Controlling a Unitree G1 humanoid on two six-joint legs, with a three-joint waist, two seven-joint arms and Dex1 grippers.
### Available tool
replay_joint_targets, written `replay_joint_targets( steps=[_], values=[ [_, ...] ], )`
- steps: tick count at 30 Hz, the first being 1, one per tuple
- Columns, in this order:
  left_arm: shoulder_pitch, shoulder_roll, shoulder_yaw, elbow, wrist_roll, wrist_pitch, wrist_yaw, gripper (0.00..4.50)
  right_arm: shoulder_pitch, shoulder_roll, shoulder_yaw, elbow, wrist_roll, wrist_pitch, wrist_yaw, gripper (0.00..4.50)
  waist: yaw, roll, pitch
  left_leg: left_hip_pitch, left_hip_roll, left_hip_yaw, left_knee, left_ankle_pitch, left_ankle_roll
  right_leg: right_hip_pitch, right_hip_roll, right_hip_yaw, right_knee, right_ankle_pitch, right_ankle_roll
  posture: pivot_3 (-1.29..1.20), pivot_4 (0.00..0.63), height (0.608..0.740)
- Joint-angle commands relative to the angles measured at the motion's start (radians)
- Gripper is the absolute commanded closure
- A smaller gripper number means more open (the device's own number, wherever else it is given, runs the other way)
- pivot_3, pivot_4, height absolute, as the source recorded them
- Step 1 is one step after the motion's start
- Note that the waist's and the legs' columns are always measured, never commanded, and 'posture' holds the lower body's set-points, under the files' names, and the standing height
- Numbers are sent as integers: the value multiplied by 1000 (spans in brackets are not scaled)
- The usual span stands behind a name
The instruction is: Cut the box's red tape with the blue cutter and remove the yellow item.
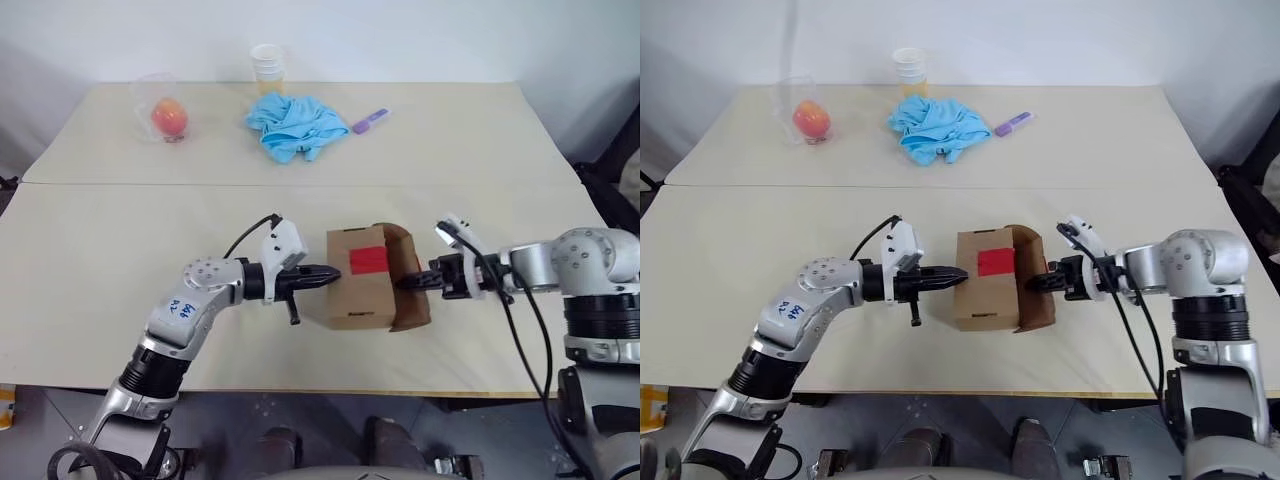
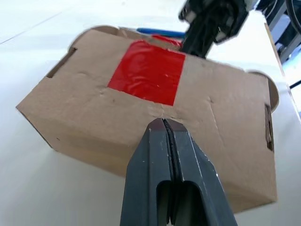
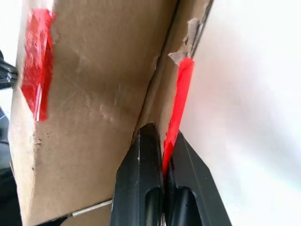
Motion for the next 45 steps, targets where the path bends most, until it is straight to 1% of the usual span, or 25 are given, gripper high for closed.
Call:
replay_joint_targets(
  steps=[1,3,7,14,19,22,31,38,41,45],
  values=[
    [-2,-68,-54,36,40,-25,34,4500,-60,-95,47,-39,55,4,-4,4479,0,0,0,-1,0,0,1,0,0,-1,0,0,-2,0,0,0,150,740],
    [-6,-106,-71,49,55,-33,47,4500,-86,-136,89,-45,85,4,-1,4479,0,0,0,-8,0,0,3,0,0,-5,0,0,0,2,3,0,150,740],
    [5,-152,-87,50,72,-23,77,4500,-158,-206,195,-80,134,4,-3,4479,0,0,0,-9,0,1,2,0,1,-7,0,0,-1,2,4,0,150,740],
    [91,-143,-94,6,85,-13,105,4500,-300,-263,323,-90,207,4,-30,4479,2,0,0,-10,0,1,2,0,1,-7,0,0,-4,2,4,0,150,740],
    [125,-132,-76,-14,87,11,132,4500,-366,-268,374,-98,249,4,-89,4479,10,0,0,-10,0,1,2,0,1,-7,0,0,-7,2,4,0,150,740],
    [136,-130,-68,-17,95,18,160,4500,-380,-276,393,-114,294,4,-127,4479,14,0,0,-10,0,1,2,0,1,-7,0,0,-7,3,4,0,150,740],
    [197,-113,-61,-96,78,75,206,4500,-396,-283,422,-193,512,4,-336,4479,22,0,0,-9,0,1,2,0,1,-6,0,0,-7,3,3,0,150,740],
    [216,-131,-69,-110,72,89,227,4500,-399,-282,427,-200,619,4,-475,4479,28,-1,-1,-8,0,1,2,0,1,-5,0,0,-8,3,3,0,150,740],
    [210,-137,-72,-103,74,88,230,4500,-415,-299,458,-184,672,4,-552,4479,28,-1,-1,-8,0,1,2,0,1,-5,0,0,-8,3,3,0,150,740],
    [213,-145,-73,-97,72,91,228,4500,-474,-329,532,-125,808,4,-635,4479,29,-1,-1,-9,0,1,2,0,1,-5,0,0,-8,3,3,0,150,740]
  ],
)
